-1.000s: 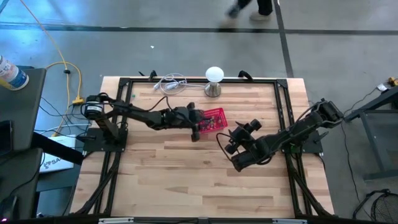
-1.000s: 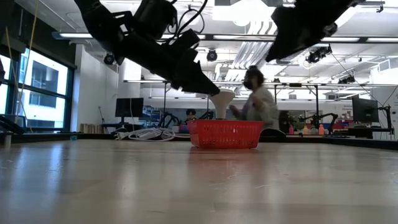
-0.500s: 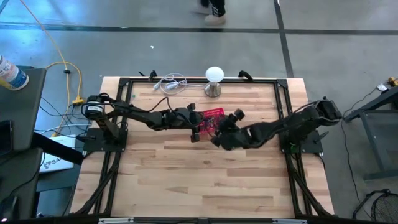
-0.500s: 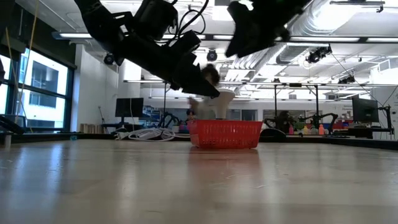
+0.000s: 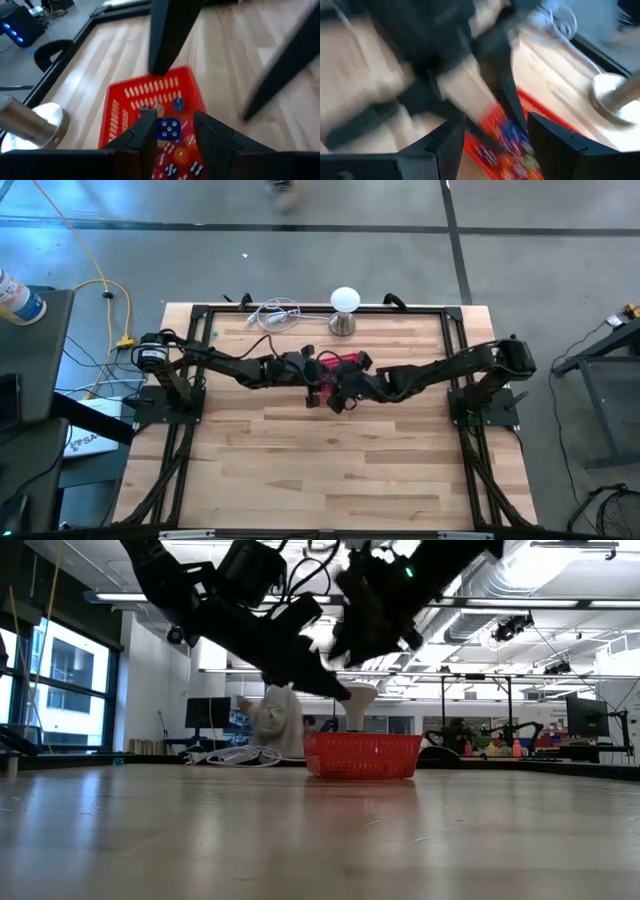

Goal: Pick & Place Dice
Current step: Put the blue dice into the bin, then put the light blue dice into the bin

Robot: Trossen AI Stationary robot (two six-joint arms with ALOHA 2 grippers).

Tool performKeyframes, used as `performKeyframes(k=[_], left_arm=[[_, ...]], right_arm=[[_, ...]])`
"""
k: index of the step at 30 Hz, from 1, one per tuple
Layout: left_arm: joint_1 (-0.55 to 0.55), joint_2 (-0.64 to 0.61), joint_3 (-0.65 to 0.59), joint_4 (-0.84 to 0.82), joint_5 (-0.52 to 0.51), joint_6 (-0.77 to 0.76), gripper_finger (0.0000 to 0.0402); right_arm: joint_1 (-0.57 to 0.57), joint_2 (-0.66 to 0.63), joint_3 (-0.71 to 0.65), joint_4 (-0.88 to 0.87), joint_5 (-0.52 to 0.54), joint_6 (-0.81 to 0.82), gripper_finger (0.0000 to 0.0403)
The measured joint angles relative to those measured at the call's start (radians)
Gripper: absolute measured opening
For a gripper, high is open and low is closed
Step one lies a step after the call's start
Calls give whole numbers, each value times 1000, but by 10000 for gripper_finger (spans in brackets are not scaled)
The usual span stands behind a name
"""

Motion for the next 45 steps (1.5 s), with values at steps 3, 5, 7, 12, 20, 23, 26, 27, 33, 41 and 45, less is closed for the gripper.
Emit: performKeyframes(k=[3, 5, 7, 12, 20, 23, 26, 27, 33, 41, 45], left_arm=[[14, 0, -1, -23, 24, 1, 122], [18, 0, 0, -27, 36, -14, 122], [22, 0, -1, -39, 40, -14, 122], [21, 0, -1, -48, 40, 4, 122], [22, -5, -1, -55, 40, 4, 122], [21, -33, 0, -108, 41, -29, 122], [21, -98, 0, -228, 27, -74, 122], [21, -132, 0, -292, 0, -87, 122], [32, -365, 2, -728, -251, -317, 122], [372, -522, -1, -1317, -331, -699, 122], [611, -493, 0, -1347, -220, -773, 122]], right_arm=[[-11, 7, 1, 21, -17, -3, 205], [-12, 11, 1, 19, -16, -2, 205], [-12, 15, -2, 6, -17, 2, 205], [17, 8, -2, 3, 2, -42, 205], [78, -71, -2, -133, 108, -43, 205], [104, -109, -1, -230, 180, -1, 205], [134, -139, -1, -350, 244, 68, 205], [145, -143, -2, -377, 261, 90, 205], [209, -164, -1, -519, 361, 226, 205], [221, -162, -2, -533, 387, 239, 205], [220, -162, -2, -532, 387, 238, 205]])
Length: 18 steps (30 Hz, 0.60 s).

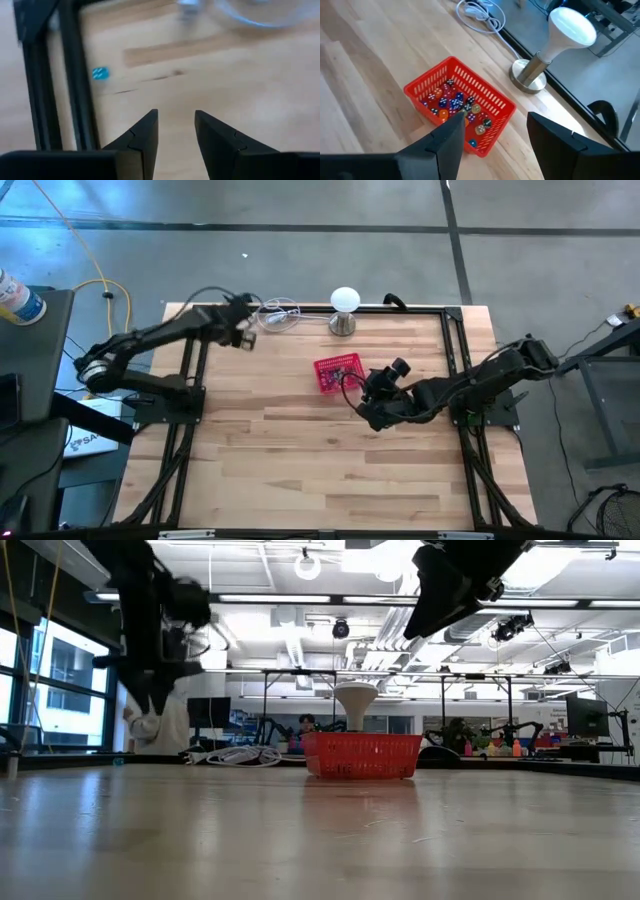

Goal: Pick & Place Dice
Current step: Put the light blue dice into the bin

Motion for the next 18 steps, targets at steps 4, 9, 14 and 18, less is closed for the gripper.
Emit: performKeyframes(k=[4, 9, 14, 18], left_arm=[[177, 63, 0, 11, 54, -21, 122], [247, 130, 15, 64, 95, -10, 122], [255, 186, 33, 111, 75, 86, 122], [203, 213, 58, 123, 184, 387, 122]], right_arm=[[6, 1, 0, 1, -4, 2, 205], [33, 2, 0, 3, -38, 8, 205], [56, 3, 0, 8, -49, 11, 205], [62, 3, 0, 10, -49, 11, 205]])
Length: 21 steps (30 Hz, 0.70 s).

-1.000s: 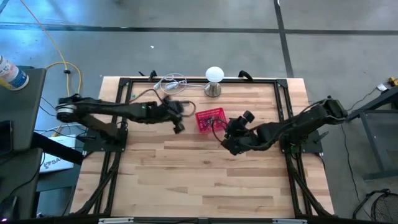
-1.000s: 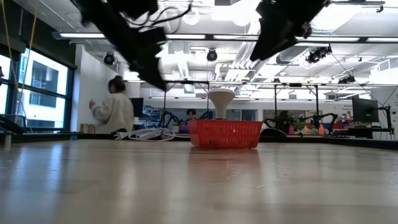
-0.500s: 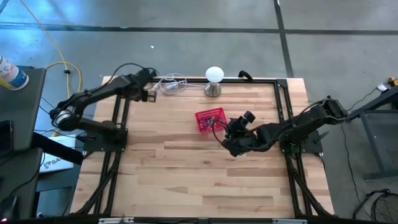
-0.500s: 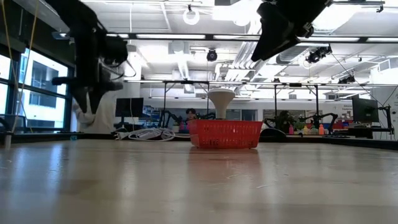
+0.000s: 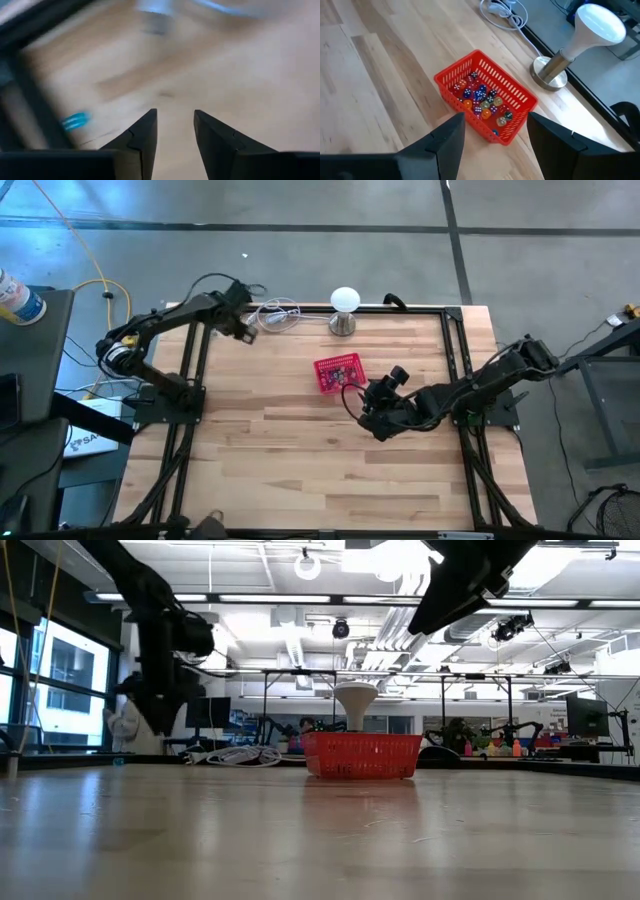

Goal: Pick & Place Dice
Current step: Put the light blue dice into the bin

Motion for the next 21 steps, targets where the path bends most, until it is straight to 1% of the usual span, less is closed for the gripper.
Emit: performKeyframes(k=[1, 3, 4, 6, 8, 10, 16, 21], left_arm=[[-23, 2, 2, -2, 24, 58, 122], [-67, 0, 15, -9, 20, 175, 122], [-86, 0, 26, -9, 4, 226, 122], [-109, 1, 51, -30, -68, 273, 122], [-122, 24, 97, -67, -139, 278, 122], [-124, 67, 166, -159, -173, 254, 122], [-97, 265, 356, -451, -205, 233, 122], [-66, 418, 429, -583, -211, 257, 122]], right_arm=[[0, 0, 0, 0, 0, 0, 205], [-1, 0, 0, 1, -4, 0, 205], [-4, 0, 0, 4, -6, -1, 205], [-8, 0, 0, 12, -8, -1, 205], [-8, 0, 0, 16, -8, -1, 205], [-8, 0, 0, 20, -8, -1, 205], [-8, 0, 0, 38, -10, -3, 205], [-8, 0, 0, 38, -38, -3, 205]])
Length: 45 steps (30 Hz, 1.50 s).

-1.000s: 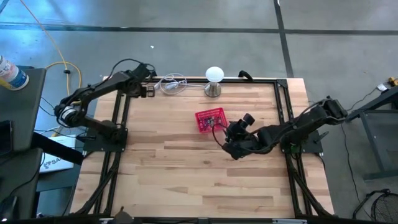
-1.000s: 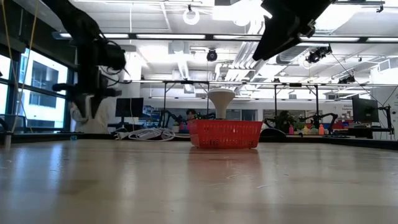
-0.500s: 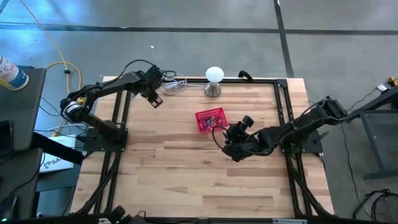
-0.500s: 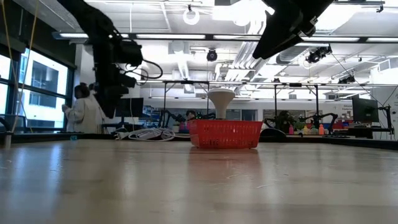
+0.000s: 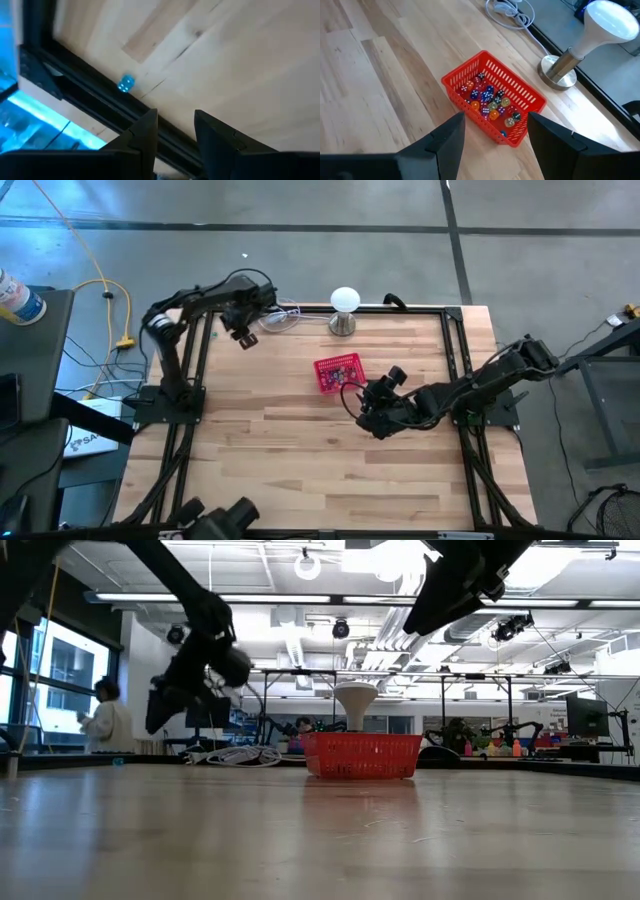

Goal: Pick & Place Dice
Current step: Put the light blue dice into the bin

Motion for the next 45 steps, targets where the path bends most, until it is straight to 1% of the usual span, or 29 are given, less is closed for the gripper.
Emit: performKeyframes(k=[2, 4, 9, 12, 16, 20, 25, 29, 32, 35, 38, 45], left_arm=[[15, 52, 5, -8, -11, 9, 122], [25, 104, 5, -16, -49, -21, 122], [25, 208, 5, -95, -235, -50, 122], [25, 238, 5, -90, -286, -18, 122], [27, 248, 5, -42, -288, 48, 122], [43, 248, 5, -3, -283, 48, 122], [67, 248, 5, 2, -279, 89, 122], [82, 259, 4, 19, -273, 59, 122], [92, 292, 4, 16, -258, 29, 122], [99, 330, 4, 7, -267, 44, 122], [98, 356, 6, -2, -300, 46, 122], [102, 361, 6, 6, -295, 66, 122]], right_arm=[[1, 0, 0, 0, 0, 0, 205], [5, 0, 0, 0, 0, 0, 205], [8, 0, 0, -2, 0, -8, 205], [8, 0, 0, -5, 2, -17, 205], [8, 0, 0, -5, 5, -32, 205], [8, 0, 0, -5, 5, -35, 205], [8, 0, 0, -12, 5, -35, 205], [8, 0, 0, -25, 5, -35, 205], [8, 0, 0, -32, 5, -35, 205], [8, 0, -14, -13, 9, -37, 205], [6, 1, -44, -12, 8, -34, 205], [5, 1, -94, 48, 3, -35, 205]])
